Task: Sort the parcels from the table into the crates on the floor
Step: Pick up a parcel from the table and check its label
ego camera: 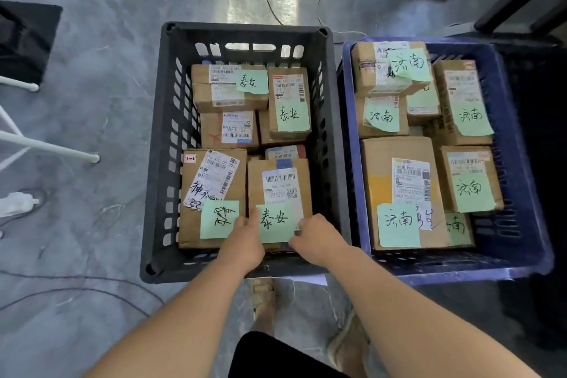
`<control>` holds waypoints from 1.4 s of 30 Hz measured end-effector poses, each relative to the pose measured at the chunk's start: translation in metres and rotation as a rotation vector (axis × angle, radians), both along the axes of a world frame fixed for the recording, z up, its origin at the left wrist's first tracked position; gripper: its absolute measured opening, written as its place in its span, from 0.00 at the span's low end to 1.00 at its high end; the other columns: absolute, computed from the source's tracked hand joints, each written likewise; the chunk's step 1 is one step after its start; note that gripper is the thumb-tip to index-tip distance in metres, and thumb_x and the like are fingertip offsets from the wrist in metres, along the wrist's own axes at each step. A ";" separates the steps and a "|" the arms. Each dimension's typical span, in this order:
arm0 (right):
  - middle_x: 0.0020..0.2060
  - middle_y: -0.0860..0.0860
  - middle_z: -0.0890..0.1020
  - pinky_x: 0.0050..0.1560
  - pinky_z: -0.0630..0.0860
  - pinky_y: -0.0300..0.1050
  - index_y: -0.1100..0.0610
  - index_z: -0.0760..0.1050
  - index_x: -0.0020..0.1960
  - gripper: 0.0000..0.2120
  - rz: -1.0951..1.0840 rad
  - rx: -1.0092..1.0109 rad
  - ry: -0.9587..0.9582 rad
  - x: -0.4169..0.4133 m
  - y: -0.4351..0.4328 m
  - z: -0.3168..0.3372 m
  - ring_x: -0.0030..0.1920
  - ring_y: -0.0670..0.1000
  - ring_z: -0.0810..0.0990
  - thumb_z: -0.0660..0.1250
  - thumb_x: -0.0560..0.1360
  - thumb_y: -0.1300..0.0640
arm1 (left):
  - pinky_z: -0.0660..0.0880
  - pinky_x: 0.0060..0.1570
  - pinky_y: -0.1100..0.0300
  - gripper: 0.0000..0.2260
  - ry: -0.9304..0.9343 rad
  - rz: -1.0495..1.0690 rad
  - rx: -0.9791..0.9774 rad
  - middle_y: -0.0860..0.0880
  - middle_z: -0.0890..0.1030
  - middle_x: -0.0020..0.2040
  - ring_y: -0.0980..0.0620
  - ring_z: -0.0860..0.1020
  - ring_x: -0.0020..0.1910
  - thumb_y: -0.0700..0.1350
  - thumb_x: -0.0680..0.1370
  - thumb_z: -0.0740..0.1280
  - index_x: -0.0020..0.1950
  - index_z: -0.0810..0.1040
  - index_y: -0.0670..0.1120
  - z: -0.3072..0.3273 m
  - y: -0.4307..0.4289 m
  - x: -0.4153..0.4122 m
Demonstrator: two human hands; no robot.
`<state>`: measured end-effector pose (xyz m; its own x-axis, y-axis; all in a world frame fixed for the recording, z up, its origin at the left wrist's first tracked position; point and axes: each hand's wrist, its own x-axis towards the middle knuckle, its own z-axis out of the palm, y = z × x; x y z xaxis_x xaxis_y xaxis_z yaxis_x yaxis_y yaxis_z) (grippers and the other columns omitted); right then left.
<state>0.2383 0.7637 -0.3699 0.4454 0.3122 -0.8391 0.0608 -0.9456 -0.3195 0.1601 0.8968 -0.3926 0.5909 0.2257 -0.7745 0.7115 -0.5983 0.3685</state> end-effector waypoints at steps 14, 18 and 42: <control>0.61 0.58 0.68 0.50 0.73 0.49 0.61 0.70 0.63 0.15 0.120 -0.071 -0.235 0.011 0.007 0.043 0.58 0.58 0.71 0.59 0.77 0.61 | 0.72 0.57 0.51 0.29 -0.095 -0.128 0.122 0.45 0.66 0.69 0.45 0.68 0.64 0.44 0.78 0.62 0.77 0.55 0.52 0.045 0.013 0.021; 0.67 0.56 0.66 0.55 0.70 0.50 0.59 0.68 0.65 0.17 0.156 -0.065 -0.426 0.010 -0.006 0.084 0.67 0.57 0.63 0.59 0.77 0.60 | 0.70 0.61 0.50 0.28 -0.189 -0.258 0.196 0.46 0.60 0.74 0.44 0.63 0.69 0.49 0.79 0.61 0.78 0.55 0.50 0.083 0.003 0.029; 0.78 0.56 0.48 0.74 0.46 0.59 0.50 0.51 0.77 0.30 -0.091 -0.257 -0.959 -0.101 -0.277 0.231 0.77 0.57 0.45 0.56 0.79 0.42 | 0.41 0.73 0.42 0.31 -0.622 -0.815 0.385 0.49 0.40 0.79 0.47 0.40 0.78 0.61 0.81 0.51 0.79 0.43 0.51 0.229 -0.246 -0.013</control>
